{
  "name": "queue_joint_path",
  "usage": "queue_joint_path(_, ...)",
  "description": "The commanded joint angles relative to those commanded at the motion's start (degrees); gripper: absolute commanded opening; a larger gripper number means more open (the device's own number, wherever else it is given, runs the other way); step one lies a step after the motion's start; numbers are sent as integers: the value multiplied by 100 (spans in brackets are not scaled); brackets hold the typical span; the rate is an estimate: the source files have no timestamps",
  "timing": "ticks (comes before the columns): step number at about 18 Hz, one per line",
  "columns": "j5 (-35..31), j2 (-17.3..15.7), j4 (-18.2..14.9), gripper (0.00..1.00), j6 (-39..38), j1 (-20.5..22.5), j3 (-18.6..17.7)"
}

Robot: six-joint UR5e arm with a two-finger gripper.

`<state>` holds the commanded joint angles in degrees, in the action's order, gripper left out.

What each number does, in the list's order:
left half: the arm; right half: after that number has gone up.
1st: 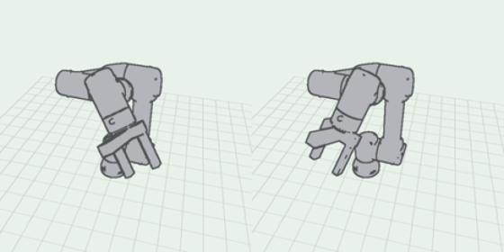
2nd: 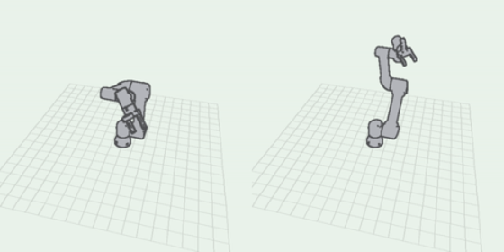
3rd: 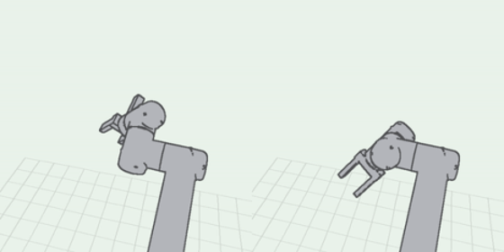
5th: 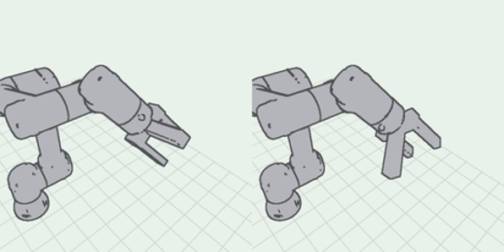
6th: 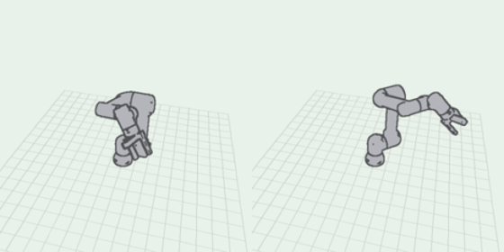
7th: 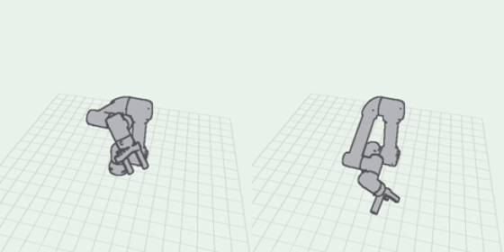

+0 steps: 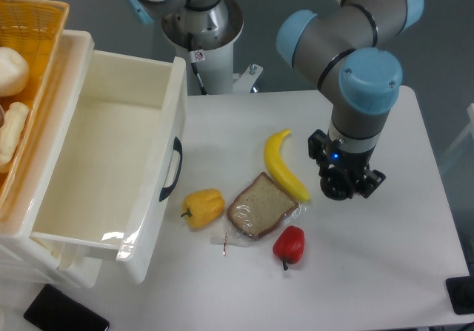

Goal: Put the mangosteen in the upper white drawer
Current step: 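Carry the held dark mangosteen over the open white drawer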

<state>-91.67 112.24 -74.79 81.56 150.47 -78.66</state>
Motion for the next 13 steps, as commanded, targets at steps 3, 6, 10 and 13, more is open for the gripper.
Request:
queue_joint_path(3, 26, -132, -87, 10, 0, 0, -79)
queue_joint_path(6, 227, -439, -306, 9, -140, -9, -88)
queue_joint_path(10, 587, -921, -632, 9, -193, -97, -114)
queue_joint_path(13, 1149, -1537, -800, 7, -237, -237, -465)
